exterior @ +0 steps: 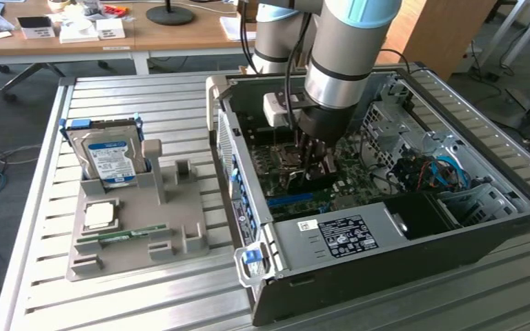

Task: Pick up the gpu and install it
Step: 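Insert the gpu into the slot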

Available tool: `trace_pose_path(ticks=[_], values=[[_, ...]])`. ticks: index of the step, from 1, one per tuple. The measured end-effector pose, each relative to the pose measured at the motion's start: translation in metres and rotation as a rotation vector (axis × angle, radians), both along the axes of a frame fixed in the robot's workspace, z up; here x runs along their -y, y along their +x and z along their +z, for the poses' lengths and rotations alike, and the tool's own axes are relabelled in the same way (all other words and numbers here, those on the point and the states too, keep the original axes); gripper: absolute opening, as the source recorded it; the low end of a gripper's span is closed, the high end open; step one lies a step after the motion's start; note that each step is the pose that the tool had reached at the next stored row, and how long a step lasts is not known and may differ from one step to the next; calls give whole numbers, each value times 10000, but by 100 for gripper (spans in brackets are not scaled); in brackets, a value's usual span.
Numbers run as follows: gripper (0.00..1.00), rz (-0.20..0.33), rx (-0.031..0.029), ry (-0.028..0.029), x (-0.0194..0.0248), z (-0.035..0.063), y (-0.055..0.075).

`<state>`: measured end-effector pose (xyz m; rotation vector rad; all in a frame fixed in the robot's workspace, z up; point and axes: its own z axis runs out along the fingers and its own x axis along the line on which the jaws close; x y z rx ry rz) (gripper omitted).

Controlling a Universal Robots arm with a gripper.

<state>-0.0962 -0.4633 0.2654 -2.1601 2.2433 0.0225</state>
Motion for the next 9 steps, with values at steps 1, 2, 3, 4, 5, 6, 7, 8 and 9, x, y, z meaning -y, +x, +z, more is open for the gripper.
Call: trace_pose_path(ticks=[1, 2, 3, 4, 5, 6, 7, 8, 9], values=[[27, 0, 1, 2, 0, -1, 0], [27, 0, 1, 1, 0, -1, 0], [27, 0, 1, 1, 0, -1, 0], [27, 0, 1, 1, 0, -1, 0], [27, 0, 1, 2, 0, -1, 0], [27, 0, 1, 1, 0, -1, 0], [27, 0, 1, 1, 0, -1, 0], [27, 0, 1, 1, 0, -1, 0], [27, 0, 1, 1, 0, -1, 0]])
